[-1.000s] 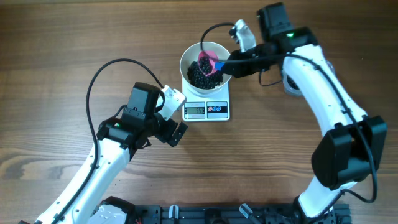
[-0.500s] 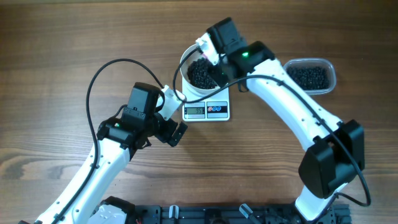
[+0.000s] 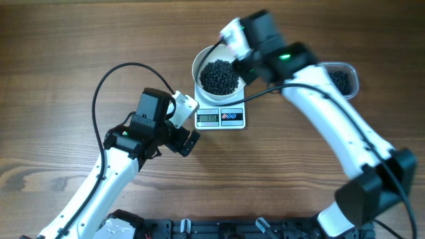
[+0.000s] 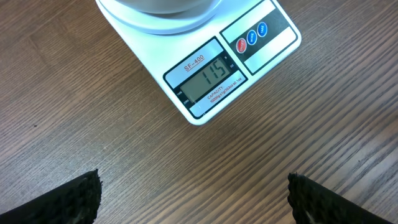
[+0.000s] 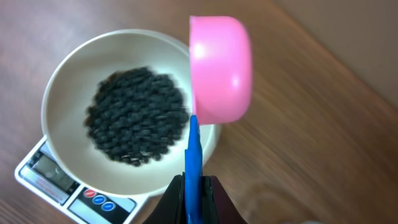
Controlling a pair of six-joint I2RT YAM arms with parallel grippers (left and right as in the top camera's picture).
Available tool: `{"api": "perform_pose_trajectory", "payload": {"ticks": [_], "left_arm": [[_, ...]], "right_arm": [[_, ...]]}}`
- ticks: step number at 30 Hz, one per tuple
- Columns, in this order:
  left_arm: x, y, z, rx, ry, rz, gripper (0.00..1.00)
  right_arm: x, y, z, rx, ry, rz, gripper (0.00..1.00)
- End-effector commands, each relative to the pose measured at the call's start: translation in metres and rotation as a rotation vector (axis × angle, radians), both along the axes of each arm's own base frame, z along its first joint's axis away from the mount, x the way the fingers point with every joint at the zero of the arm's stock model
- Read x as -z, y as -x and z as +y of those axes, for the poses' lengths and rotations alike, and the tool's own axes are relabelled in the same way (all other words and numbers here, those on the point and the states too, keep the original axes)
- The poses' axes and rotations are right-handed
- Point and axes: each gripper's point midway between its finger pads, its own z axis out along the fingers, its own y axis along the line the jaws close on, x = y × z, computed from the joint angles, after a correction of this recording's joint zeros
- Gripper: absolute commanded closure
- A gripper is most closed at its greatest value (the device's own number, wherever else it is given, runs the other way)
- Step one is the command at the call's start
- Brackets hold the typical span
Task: Scoop item into bowl and weigh 150g on scale
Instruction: 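Return the scoop to the bean tub and scoop beans, right gripper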
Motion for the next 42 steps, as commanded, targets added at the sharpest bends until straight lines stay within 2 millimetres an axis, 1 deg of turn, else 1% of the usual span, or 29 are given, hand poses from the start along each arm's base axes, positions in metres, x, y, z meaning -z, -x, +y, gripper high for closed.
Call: {"api": "perform_pose_trajectory", "payload": {"ticks": [1,3,4,7,9,10,11,13,15,16,17,19,23,26,30,34,37,39,42], "left_arm": [[0.003,0.0,0.002,-0.002,-0.006,0.006,0.0],[0.003,0.0,0.002,-0.002,-0.006,0.006,0.0],[0.003,0.0,0.002,-0.002,-0.006,0.006,0.0],[0.003,0.0,0.002,-0.002,-0.006,0.006,0.0],[0.003,0.0,0.002,-0.002,-0.006,0.006,0.0],[0.003,0.0,0.002,-0.002,-0.006,0.006,0.0],[0.003,0.0,0.002,-0.002,-0.006,0.006,0.0],[0.003,0.0,0.002,-0.002,-0.006,0.006,0.0],[0.003,0.0,0.002,-0.002,-0.006,0.006,0.0],[0.003,0.0,0.002,-0.002,-0.006,0.006,0.0],[0.003,0.0,0.002,-0.002,-0.006,0.006,0.0],[0.003,0.0,0.002,-0.002,-0.006,0.006,0.0],[0.003,0.0,0.002,-0.002,-0.006,0.006,0.0],[0.003,0.0,0.002,-0.002,-0.006,0.006,0.0],[0.003,0.0,0.002,-0.002,-0.006,0.006,0.0],[0.003,0.0,0.002,-0.002,-0.006,0.006,0.0],[0.003,0.0,0.002,-0.002,-0.006,0.006,0.0],[0.003,0.0,0.002,-0.002,-0.006,0.006,0.0],[0.003,0.0,0.002,-0.002,-0.006,0.006,0.0]], "right_arm": [[-0.049,-0.003,-0.049,0.165,-0.222,-0.012,0.96],[-0.051,-0.002,-0.094,0.277,-0.265,0.025,0.96],[-0.049,0.0,-0.11,0.308,-0.28,0.047,0.96],[-0.033,0.015,-0.17,0.455,-0.304,0.152,0.96],[-0.024,0.027,-0.199,0.523,-0.291,0.197,0.96],[-0.014,0.036,-0.217,0.568,-0.265,0.234,0.96],[-0.006,0.043,-0.227,0.595,-0.242,0.263,0.96],[0.01,0.051,-0.236,0.616,-0.2,0.307,0.96],[0.026,0.055,-0.241,0.637,-0.162,0.343,0.96],[0.033,0.056,-0.241,0.64,-0.157,0.363,0.96],[0.044,0.058,-0.241,0.642,-0.154,0.398,0.96],[0.055,0.058,-0.241,0.644,-0.15,0.428,0.96],[0.082,0.055,-0.241,0.645,-0.143,0.508,0.96],[0.096,0.05,-0.24,0.642,-0.151,0.53,0.96],[0.103,0.039,-0.231,0.619,-0.21,0.533,0.96],[0.114,0.038,-0.22,0.595,-0.268,0.579,0.96],[0.113,0.037,-0.206,0.56,-0.345,0.603,0.96],[0.111,0.039,-0.198,0.54,-0.386,0.622,0.96],[0.11,0.05,-0.193,0.524,-0.393,0.669,0.96]]}}
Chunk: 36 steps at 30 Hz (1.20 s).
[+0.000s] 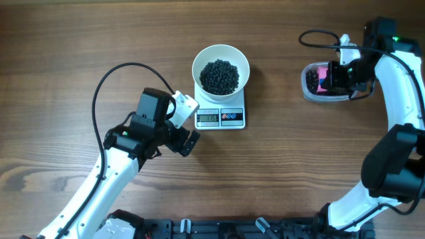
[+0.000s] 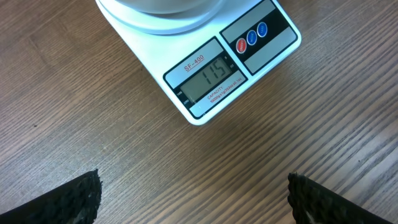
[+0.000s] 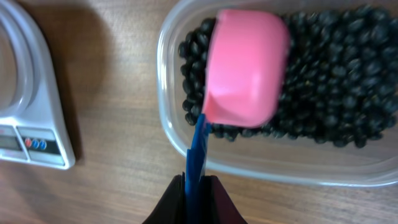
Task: Scoop item into bowl and weigh 150g on scale
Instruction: 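Return the scoop to the bean tub and scoop beans, right gripper, then carry the filled scoop over the white bowl and tip beans in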
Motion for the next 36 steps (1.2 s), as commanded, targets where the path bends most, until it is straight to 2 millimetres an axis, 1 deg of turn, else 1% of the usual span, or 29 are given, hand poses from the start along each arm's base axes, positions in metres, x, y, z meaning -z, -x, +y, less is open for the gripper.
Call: {"api": "perform_pose_trajectory", "payload": {"ticks": [1,5,7,9,12,15,20,23,27,29,32,34,36], "left_arm": [[0.003,0.0,0.002,-0.002,-0.007,0.005,0.0],[0.003,0.0,0.002,-0.001,-0.007,0.005,0.0],[0.003,0.0,0.002,-0.002,-0.007,0.005,0.0],[0.003,0.0,0.002,-0.002,-0.007,0.005,0.0],[0.003,0.0,0.002,-0.002,-0.007,0.005,0.0],[0.003,0.0,0.002,-0.002,-0.007,0.005,0.0],[0.003,0.0,0.002,-0.002,-0.007,0.005,0.0],[0.003,0.0,0.002,-0.002,-0.007,0.005,0.0],[0.003,0.0,0.002,-0.002,-0.007,0.005,0.0],[0.003,0.0,0.002,-0.002,-0.007,0.005,0.0],[0.003,0.0,0.002,-0.002,-0.007,0.005,0.0],[0.003,0.0,0.002,-0.002,-0.007,0.005,0.0],[0.003,0.0,0.002,-0.002,-0.007,0.005,0.0]], "right_arm": [[0.009,0.009,0.021,-0.042,-0.113,0.055,0.96],[0.007,0.011,0.02,-0.028,-0.142,0.058,0.96],[0.006,0.01,0.014,-0.004,-0.166,0.051,0.96],[0.003,0.01,0.004,0.025,-0.195,0.038,0.96],[-0.006,0.008,-0.005,0.042,-0.289,-0.014,0.96],[-0.018,0.007,-0.027,0.092,-0.392,-0.091,0.96],[-0.021,0.02,-0.064,0.181,-0.414,-0.109,0.96],[-0.026,0.024,-0.072,0.19,-0.449,-0.14,0.96],[-0.041,0.02,-0.063,0.149,-0.539,-0.211,0.96],[-0.052,0.016,-0.055,0.142,-0.609,-0.25,0.96],[-0.059,0.014,-0.048,0.136,-0.65,-0.266,0.96],[-0.063,0.011,-0.039,0.116,-0.676,-0.273,0.96],[-0.065,0.007,-0.024,0.082,-0.695,-0.267,0.96]]}}
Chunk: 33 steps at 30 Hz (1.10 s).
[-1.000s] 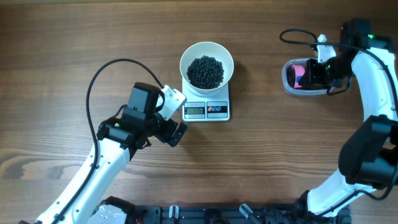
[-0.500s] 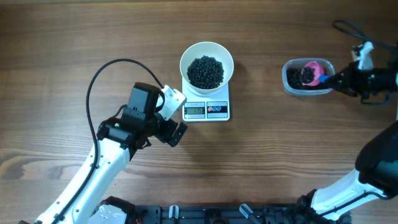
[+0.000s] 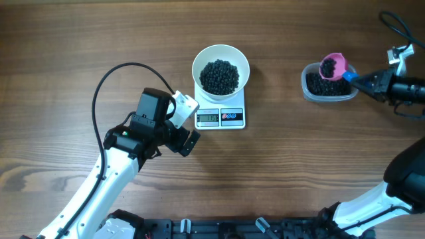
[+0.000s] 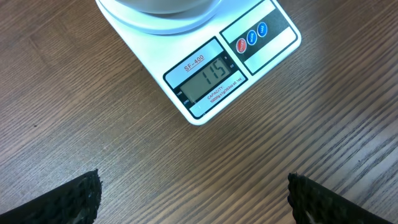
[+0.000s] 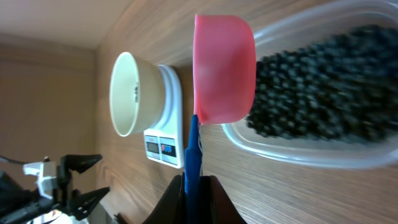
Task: Scoop item into bowl and weigh 150g on scale
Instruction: 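Carry the filled scoop over the white bowl and tip beans in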
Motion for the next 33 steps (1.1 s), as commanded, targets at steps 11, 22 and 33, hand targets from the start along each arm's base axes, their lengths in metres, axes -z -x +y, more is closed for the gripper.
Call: {"api": "perform_pose_trajectory", "payload": {"ticks": [11,22,33], "left_arm": [[0.003,0.0,0.002,-0.002,-0.007,0.006,0.0],[0.003,0.0,0.002,-0.002,-0.007,0.006,0.0],[0.003,0.0,0.002,-0.002,-0.007,0.006,0.0]], "right_arm": [[-0.033,-0.033,0.137,-0.284,-0.14,-0.095,0.96],[-0.03,-0.031,0.232,-0.478,-0.009,-0.094,0.96],[-0.016,-0.034,0.267,-0.512,0.266,-0.145,0.96]]}}
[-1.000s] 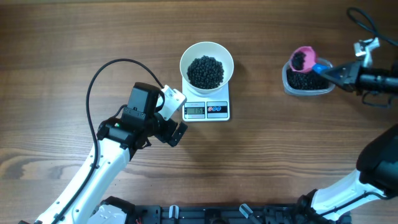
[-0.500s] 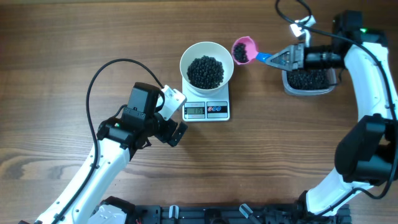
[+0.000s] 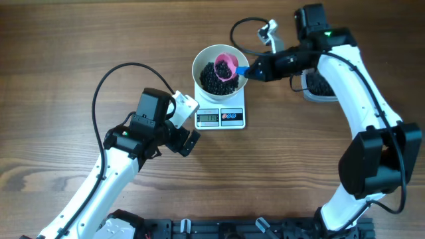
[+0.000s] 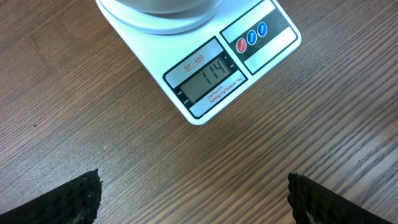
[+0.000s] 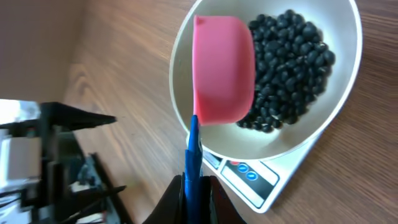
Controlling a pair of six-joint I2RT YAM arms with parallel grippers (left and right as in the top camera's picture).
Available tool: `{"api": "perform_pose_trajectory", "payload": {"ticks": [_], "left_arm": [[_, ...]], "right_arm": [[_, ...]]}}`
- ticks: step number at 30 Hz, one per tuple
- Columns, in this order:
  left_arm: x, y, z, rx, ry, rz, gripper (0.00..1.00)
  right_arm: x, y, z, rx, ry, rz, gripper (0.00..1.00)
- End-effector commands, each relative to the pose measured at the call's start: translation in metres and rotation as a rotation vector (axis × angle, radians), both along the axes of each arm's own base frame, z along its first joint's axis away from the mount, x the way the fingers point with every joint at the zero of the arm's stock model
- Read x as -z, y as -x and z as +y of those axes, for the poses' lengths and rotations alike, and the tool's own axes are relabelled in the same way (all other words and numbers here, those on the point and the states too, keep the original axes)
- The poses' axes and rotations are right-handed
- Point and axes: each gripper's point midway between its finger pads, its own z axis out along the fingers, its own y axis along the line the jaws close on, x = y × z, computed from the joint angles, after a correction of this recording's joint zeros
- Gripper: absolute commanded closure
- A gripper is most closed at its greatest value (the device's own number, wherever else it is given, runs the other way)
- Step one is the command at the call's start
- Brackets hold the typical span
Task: Scoop item into bowl and weigh 150g on scale
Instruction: 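Carry the filled scoop over the white bowl and tip beans in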
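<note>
A white bowl (image 3: 205, 56) of black beans (image 3: 214, 78) stands on the white scale (image 3: 232, 117). In the left wrist view the scale's display (image 4: 208, 76) reads 114. My right gripper (image 3: 254, 71) is shut on the blue handle of a pink scoop (image 3: 226, 65), held over the bowl's right side. In the right wrist view the scoop's cup (image 5: 222, 68) shows its underside above the beans (image 5: 286, 68); its contents are hidden. My left gripper (image 3: 189, 142) hovers open over bare table just below the scale, its fingertips (image 4: 79, 196) wide apart.
A clear tub of black beans (image 3: 317, 86) sits right of the scale, mostly covered by my right arm. A black cable loops over the table at the left (image 3: 99, 86).
My right gripper, with the scoop, has moved from the bean tub at the far right to over the bowl on the scale. The display has gone from 115 to 114. Left arm unchanged.
First my right gripper held the scoop at the bowl's rim, the display reading 115. Then the scoop was down in the bean tub, afterwards lifted at the tub's edge. Now it is back over the bowl. My left gripper stayed open below the scale throughout.
</note>
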Motion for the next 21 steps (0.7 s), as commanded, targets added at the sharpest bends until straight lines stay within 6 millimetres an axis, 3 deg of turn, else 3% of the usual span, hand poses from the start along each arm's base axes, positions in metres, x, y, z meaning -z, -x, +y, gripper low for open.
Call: {"api": "perform_pose_trajectory", "payload": {"ticks": [1,6,11,21], "left_arm": [[0.003,0.0,0.002,-0.002,-0.006,0.005,0.0],[0.003,0.0,0.002,-0.002,-0.006,0.005,0.0],[0.003,0.0,0.002,-0.002,-0.006,0.005,0.0],[0.003,0.0,0.002,-0.002,-0.006,0.005,0.0]], "right_arm": [[-0.015,-0.012,0.001,0.019,0.075,-0.088,0.96],[-0.011,-0.014,0.006,0.019,0.168,-0.131,0.96],[-0.022,-0.023,0.011,0.022,0.248,-0.212,0.96],[-0.03,-0.028,0.012,0.02,0.289,-0.261,0.96]]}}
